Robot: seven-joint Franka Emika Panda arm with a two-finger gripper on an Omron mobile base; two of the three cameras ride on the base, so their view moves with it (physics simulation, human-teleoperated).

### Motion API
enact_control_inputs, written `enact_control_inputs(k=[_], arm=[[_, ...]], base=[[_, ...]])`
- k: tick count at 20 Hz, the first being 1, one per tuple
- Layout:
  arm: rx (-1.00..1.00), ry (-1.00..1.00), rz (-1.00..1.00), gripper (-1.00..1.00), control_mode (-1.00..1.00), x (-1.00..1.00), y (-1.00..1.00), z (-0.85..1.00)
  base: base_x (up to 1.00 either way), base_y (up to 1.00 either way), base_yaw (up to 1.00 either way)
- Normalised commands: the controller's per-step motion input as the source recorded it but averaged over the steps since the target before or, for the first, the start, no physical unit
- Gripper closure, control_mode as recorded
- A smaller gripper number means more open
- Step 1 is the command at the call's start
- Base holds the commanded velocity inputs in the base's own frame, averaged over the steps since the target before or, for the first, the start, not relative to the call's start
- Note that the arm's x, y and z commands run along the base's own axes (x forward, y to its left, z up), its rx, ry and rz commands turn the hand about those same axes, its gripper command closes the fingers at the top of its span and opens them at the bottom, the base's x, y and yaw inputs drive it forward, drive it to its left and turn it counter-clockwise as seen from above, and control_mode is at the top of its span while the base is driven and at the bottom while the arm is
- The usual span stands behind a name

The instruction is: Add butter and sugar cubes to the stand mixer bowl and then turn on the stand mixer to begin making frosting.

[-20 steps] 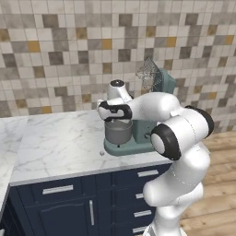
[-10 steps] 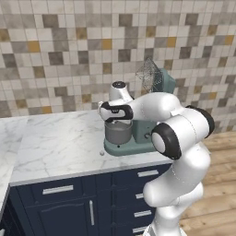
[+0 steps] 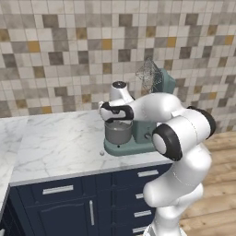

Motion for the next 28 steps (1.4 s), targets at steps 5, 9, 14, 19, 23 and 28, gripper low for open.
enact_control_inputs(k=[5,9,14,19,23,28], arm=[[0.00,-0.02,0.00,-1.00,-1.00,-0.21,0.00,0.36],[0.00,-0.10,0.06,-1.00,-1.00,-0.55,0.26,0.80],[0.00,-0.07,0.07,-1.00,-1.00,-0.71,0.36,0.88],[0.00,0.00,0.01,-1.00,-1.00,-0.93,0.10,0.20],[-0.01,0.00,0.00,-1.00,-1.00,-0.90,0.21,0.00],[-0.01,0.00,0.00,-1.00,-1.00,-0.62,0.10,-0.03]], base=[[0.00,0.00,0.00],[0.00,0.00,0.00],[0.00,0.00,0.00],[0.00,0.00,0.00],[0.00,0.00,0.00],[0.00,0.00,0.00]])
